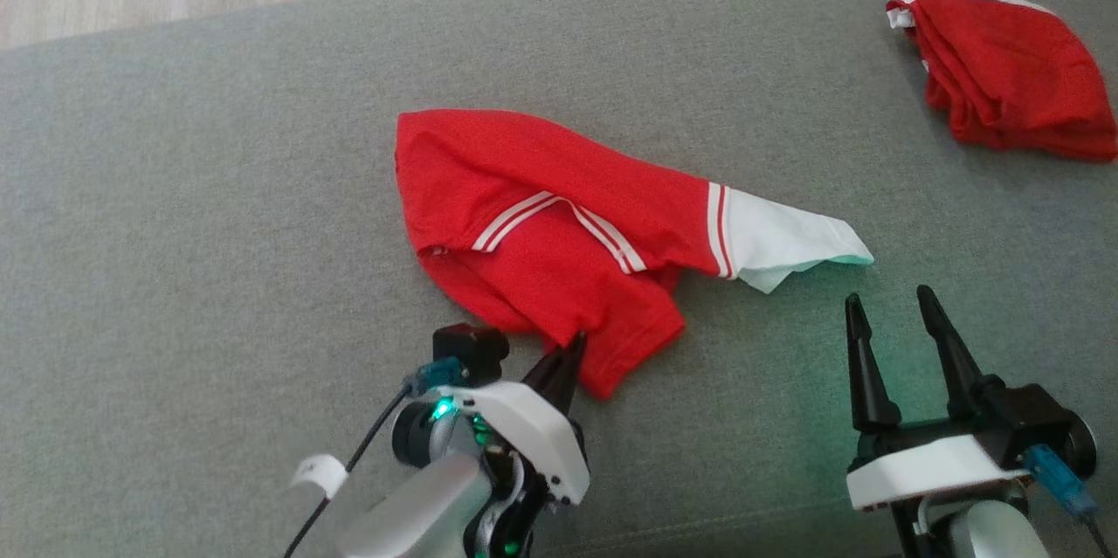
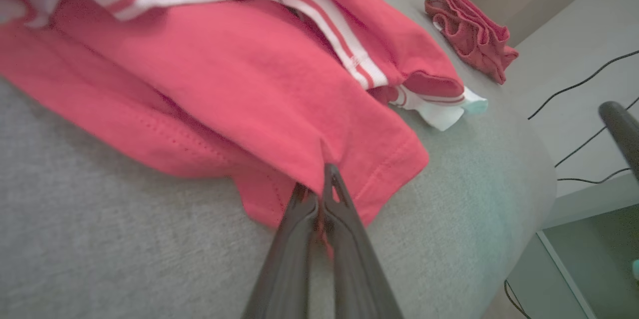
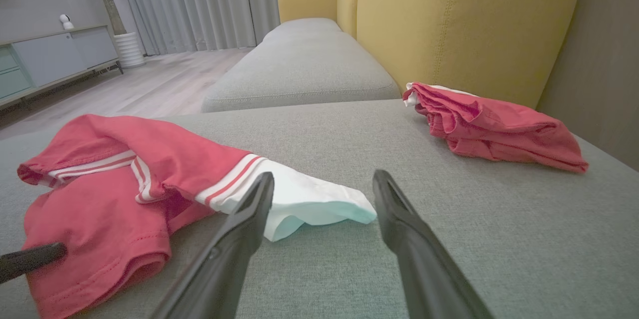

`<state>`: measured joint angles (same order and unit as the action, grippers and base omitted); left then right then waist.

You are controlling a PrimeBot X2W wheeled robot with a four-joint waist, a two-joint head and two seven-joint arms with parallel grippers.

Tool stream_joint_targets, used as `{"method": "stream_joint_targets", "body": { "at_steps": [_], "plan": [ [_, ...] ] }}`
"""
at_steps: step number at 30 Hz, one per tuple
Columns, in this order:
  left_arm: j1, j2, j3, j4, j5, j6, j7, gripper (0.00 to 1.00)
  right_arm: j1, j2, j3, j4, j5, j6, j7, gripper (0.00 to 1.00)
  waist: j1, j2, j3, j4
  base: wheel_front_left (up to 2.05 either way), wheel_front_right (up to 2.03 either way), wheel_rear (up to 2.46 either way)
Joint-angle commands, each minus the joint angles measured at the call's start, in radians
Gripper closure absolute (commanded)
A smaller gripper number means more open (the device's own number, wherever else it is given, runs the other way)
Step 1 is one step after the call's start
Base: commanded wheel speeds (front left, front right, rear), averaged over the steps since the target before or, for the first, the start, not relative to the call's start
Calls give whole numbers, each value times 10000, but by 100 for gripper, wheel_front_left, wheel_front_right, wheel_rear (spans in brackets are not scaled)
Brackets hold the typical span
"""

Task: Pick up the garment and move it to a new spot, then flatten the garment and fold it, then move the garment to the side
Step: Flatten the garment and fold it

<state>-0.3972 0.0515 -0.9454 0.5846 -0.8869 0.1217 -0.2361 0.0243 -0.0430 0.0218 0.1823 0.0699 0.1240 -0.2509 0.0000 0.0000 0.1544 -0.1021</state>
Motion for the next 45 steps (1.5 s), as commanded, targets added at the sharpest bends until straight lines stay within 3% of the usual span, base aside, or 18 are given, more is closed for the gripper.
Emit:
{"method": "stream_joint_targets", "body": {
  "at_steps": [1,6,9,12,15,19,21,25,26,27,32,37,45],
  "plan": [
    [-577,-12,137,-231,-134,-96,-124,100,-336,-72,212,-238,5,67,-109,0,0,0,-6,14,0,0,0],
    [-1078,32,409,-638,-445,-164,-180,100,-262,-72,120,-229,49,67,-109,0,0,0,-100,120,0,0,0],
    [-1252,658,880,-1694,-819,-269,144,100,-162,-72,59,-235,82,67,-109,0,0,0,-158,188,0,0,0],
    [-1231,1923,1782,-3390,-1579,-127,890,100,-110,-72,4,-262,161,67,-109,0,0,0,-159,243,0,0,0],
    [-1190,3584,2899,-4753,-2321,364,1808,100,-92,-72,-21,-268,263,67,-109,0,0,0,-134,302,0,0,0],
    [-1406,5603,4092,-4702,-3149,889,3221,100,-244,-72,158,-187,394,67,-109,0,0,0,1,255,0,0,0],
    [-1639,5996,4202,-4171,-3243,913,3657,100,-344,-72,239,-148,428,67,-109,0,0,0,44,188,0,0,0],
    [-2103,6207,4086,-2701,-3087,1040,4095,98,-479,-72,366,-39,462,67,-109,0,0,0,103,-15,0,0,0],
    [-2188,6245,3984,-2327,-2896,1076,4060,61,-508,-72,390,-18,479,67,-109,0,0,0,123,-86,0,0,0],
    [-2274,6311,3851,-2019,-2617,1096,3946,3,-530,-72,415,-3,496,67,-109,0,0,0,139,-167,0,0,0],
    [-2505,6398,3346,-1416,-1618,1207,3392,0,-447,-72,315,-3,546,67,-109,0,0,0,130,-317,0,0,0],
    [-2406,6456,3278,-1731,-1217,1505,2866,0,-263,-72,265,5,549,67,-109,0,0,0,-6,-354,0,0,0],
    [-1534,5504,2769,-4909,-1035,2365,2413,0,-107,-72,191,-39,561,67,-109,0,0,0,-254,-101,0,0,0]
  ]
}}
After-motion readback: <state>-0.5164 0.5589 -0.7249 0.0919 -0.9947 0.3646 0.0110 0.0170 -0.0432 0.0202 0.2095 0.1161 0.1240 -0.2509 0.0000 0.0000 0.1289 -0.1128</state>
